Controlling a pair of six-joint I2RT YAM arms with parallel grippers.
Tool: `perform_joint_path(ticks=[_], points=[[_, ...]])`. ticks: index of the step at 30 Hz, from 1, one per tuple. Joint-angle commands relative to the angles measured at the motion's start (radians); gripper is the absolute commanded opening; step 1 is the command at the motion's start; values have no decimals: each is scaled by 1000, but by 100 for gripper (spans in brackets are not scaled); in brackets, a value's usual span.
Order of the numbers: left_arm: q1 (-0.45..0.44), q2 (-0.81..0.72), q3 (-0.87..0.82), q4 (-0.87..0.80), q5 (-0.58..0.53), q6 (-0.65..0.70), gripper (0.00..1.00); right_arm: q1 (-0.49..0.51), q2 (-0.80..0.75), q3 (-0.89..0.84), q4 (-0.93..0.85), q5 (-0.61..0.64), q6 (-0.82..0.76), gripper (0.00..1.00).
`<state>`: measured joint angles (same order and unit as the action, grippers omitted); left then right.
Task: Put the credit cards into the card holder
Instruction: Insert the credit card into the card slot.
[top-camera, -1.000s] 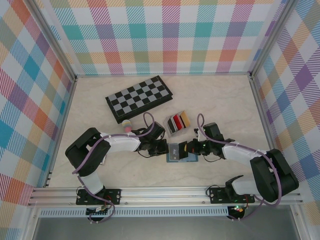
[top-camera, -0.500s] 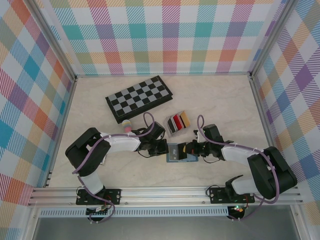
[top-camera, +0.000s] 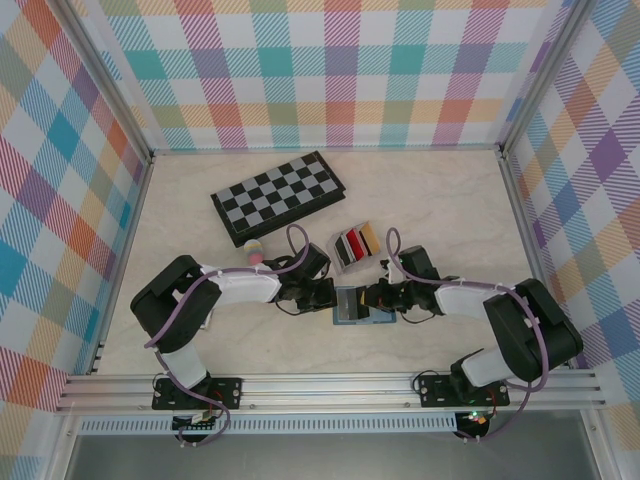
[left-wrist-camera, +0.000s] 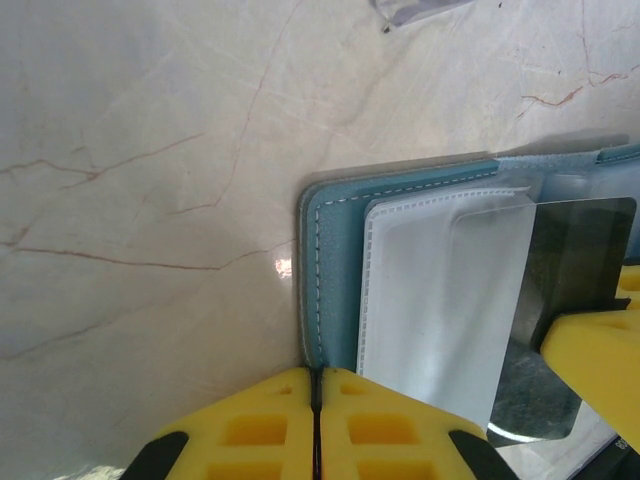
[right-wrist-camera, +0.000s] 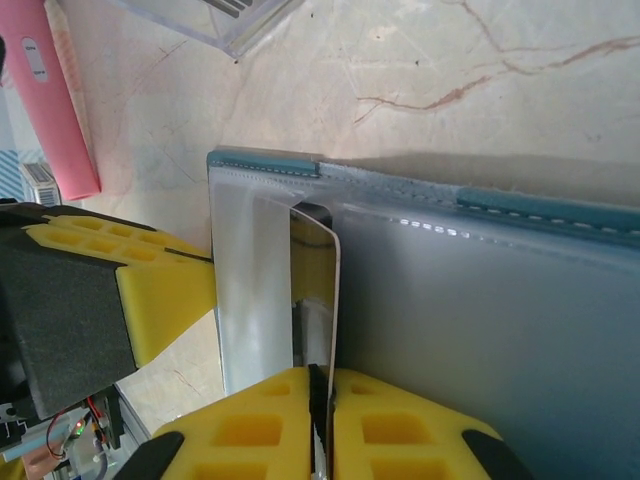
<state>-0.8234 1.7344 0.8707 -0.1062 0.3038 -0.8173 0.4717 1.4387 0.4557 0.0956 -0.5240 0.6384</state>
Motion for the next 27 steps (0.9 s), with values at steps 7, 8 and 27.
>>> perform_joint_path(ticks=[7,8,27], points=[[-19,36,10,12,3,15,7,19,-46,82,-295,170,-75,27],[-20,38,11,14,5,16,7,19,-39,82,-288,164,-69,28],[-19,40,15,14,8,15,7,86,104,165,-169,54,-18,14]])
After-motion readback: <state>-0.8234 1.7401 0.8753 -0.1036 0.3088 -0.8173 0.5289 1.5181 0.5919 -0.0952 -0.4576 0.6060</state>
